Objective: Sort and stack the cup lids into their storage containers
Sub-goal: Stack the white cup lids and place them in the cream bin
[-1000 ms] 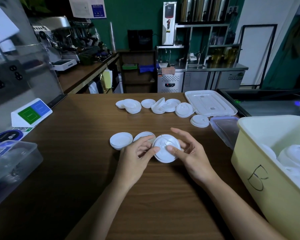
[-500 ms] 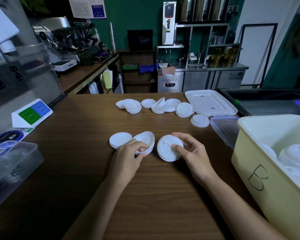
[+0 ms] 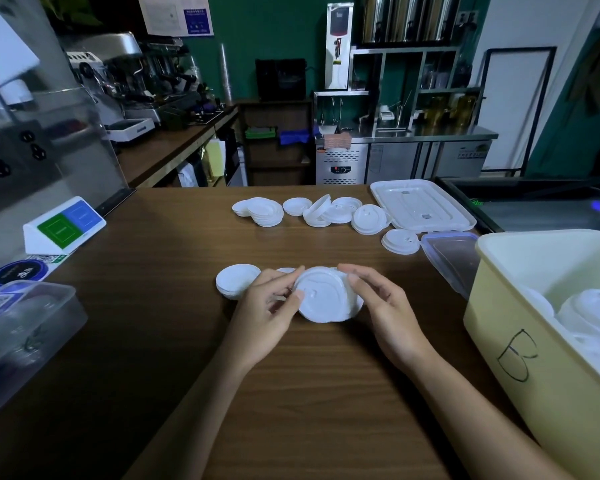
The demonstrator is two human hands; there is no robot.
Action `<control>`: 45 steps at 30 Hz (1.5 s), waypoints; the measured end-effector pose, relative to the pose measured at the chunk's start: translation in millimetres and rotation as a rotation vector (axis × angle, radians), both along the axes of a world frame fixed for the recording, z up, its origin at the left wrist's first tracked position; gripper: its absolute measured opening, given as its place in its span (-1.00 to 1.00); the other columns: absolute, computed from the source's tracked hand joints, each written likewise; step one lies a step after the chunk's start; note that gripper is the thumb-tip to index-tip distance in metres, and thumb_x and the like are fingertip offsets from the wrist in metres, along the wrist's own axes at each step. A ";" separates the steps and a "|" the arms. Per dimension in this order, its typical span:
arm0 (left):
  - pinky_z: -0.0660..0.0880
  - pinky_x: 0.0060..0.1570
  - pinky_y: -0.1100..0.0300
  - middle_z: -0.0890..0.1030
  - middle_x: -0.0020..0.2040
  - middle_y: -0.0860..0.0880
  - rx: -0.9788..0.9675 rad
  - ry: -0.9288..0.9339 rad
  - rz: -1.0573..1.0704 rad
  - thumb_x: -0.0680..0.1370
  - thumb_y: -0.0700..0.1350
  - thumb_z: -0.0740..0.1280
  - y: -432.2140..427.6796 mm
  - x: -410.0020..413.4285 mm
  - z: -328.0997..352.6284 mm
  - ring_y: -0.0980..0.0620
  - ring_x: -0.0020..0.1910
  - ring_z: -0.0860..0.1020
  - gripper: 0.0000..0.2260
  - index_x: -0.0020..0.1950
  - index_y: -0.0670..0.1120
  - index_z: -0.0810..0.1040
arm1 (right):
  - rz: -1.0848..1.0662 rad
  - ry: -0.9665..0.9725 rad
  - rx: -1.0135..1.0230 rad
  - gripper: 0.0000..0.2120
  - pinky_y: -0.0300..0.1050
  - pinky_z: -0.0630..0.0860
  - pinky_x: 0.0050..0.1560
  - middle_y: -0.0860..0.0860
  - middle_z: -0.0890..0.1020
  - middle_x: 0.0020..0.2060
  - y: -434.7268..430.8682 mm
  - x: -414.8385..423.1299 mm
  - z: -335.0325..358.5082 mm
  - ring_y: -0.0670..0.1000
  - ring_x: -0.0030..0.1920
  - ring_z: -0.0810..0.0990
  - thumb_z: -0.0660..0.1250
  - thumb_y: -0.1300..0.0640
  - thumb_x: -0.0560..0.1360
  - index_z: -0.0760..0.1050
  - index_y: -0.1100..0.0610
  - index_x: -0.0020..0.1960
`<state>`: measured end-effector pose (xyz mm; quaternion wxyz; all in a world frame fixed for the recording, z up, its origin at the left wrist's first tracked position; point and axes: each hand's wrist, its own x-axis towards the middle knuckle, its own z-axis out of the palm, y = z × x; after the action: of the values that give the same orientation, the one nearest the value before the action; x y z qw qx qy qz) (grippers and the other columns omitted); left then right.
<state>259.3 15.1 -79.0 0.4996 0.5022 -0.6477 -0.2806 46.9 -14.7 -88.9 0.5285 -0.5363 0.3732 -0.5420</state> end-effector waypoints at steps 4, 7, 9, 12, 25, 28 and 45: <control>0.57 0.13 0.32 0.64 0.10 0.07 -0.010 0.035 0.029 0.60 -0.23 0.45 1.8 -4.3 -0.1 0.09 0.07 0.65 -0.64 0.39 -0.04 0.63 | 0.085 0.016 -0.011 -0.68 -0.05 0.56 0.32 0.01 0.74 0.19 7.3 5.2 3.0 0.04 0.29 0.67 0.46 0.07 0.56 0.66 0.09 0.30; 0.62 0.09 0.24 0.67 0.08 0.09 -0.022 0.068 0.055 0.58 -0.22 0.48 3.0 -6.6 1.5 0.07 0.05 0.67 -0.71 0.28 -0.02 0.69 | 0.110 0.013 -0.036 -0.60 -0.12 0.59 0.27 0.04 0.73 0.21 7.4 7.0 -0.2 0.04 0.28 0.67 0.48 0.25 0.56 0.60 0.09 0.38; 0.63 0.08 0.22 0.68 0.07 0.12 -0.028 0.061 0.042 0.58 -0.20 0.48 3.4 -8.1 1.3 0.07 0.07 0.67 -0.76 0.23 -0.01 0.71 | 0.117 0.004 -0.040 -0.57 -0.10 0.61 0.27 0.08 0.73 0.22 6.1 6.8 -1.3 0.05 0.27 0.68 0.47 0.31 0.57 0.57 0.11 0.41; 0.60 0.09 0.28 0.73 0.06 0.13 0.024 0.093 0.046 0.57 -0.12 0.51 3.2 -7.9 1.6 0.16 0.08 0.69 -0.78 0.21 0.01 0.72 | 0.105 -0.032 -0.032 -0.56 -0.13 0.63 0.20 0.14 0.73 0.19 4.2 5.7 -2.1 0.04 0.21 0.70 0.44 0.38 0.56 0.56 0.16 0.41; 0.53 -0.03 0.32 0.71 -0.04 0.15 -0.144 -0.562 0.118 0.51 -0.31 0.52 -7.0 15.8 -13.6 0.23 -0.05 0.62 -0.74 0.12 -0.02 0.75 | -0.043 0.021 -0.030 -0.68 -0.18 0.59 0.25 -0.01 0.76 0.15 -4.6 -1.5 -6.1 -0.04 0.21 0.70 0.47 0.30 0.57 0.63 0.13 0.30; 0.44 -0.09 0.48 0.65 -0.14 0.19 -0.118 -0.466 0.152 0.43 -0.31 0.59 -7.8 14.3 -11.8 0.24 -0.11 0.60 -0.74 0.03 -0.03 0.74 | -0.048 0.018 -0.016 -0.69 -0.21 0.59 0.23 -0.01 0.76 0.13 -4.8 -2.2 -6.8 -0.06 0.19 0.70 0.47 0.31 0.57 0.64 0.12 0.28; 0.69 -0.02 0.05 0.65 0.08 -0.10 0.160 0.448 -0.013 0.58 -0.26 0.47 6.3 -13.4 7.8 -0.06 0.11 0.72 -0.63 0.35 0.02 0.62 | -0.056 -0.073 -0.038 -0.67 0.21 0.53 0.37 0.04 0.72 0.24 -3.3 0.9 -6.9 0.11 0.33 0.64 0.44 0.24 0.56 0.65 0.06 0.31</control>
<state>245.9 21.4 -71.2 0.5876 0.4610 -0.4997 -0.4387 47.7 -18.1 -95.8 0.5160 -0.5155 0.3581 -0.5829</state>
